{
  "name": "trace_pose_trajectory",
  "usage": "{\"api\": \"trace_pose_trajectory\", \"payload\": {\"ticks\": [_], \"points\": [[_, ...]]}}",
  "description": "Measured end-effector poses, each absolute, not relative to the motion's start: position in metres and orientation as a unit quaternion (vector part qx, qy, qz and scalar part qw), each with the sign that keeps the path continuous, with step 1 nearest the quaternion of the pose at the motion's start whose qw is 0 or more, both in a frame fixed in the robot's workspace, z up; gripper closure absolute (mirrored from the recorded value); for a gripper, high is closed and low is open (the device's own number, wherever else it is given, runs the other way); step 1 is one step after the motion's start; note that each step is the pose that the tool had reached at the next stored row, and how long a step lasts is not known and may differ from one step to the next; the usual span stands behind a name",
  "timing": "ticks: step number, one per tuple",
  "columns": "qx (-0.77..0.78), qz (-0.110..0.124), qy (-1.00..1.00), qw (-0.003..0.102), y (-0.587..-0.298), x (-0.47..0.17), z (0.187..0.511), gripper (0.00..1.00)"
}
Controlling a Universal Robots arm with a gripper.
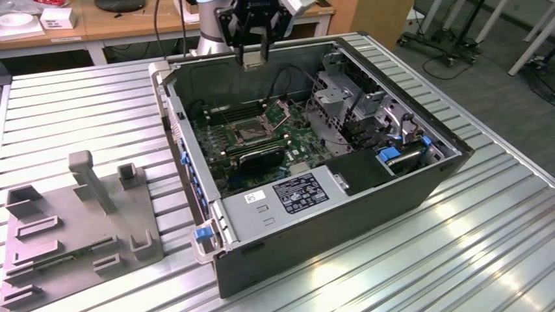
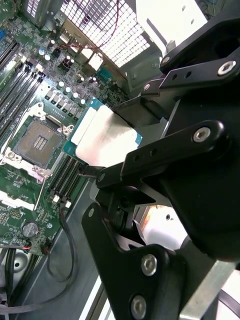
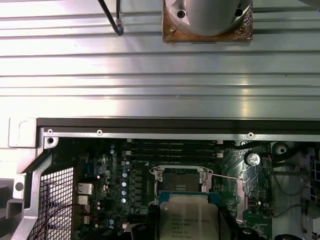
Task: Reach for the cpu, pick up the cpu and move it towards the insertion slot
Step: 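Pick up the cpu and move it towards the insertion slot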
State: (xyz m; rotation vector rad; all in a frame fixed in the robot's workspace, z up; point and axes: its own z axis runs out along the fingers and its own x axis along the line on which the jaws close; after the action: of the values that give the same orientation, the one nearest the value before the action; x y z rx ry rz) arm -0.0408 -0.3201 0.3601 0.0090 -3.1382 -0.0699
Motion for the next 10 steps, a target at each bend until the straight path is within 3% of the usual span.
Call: {"api": "trace_pose_trajectory", "payload": {"ticks": [10], "points": [[0.003, -0.022, -1.000, 0.001, -0.3201, -0.0428, 0.3601, 0.45]]}}
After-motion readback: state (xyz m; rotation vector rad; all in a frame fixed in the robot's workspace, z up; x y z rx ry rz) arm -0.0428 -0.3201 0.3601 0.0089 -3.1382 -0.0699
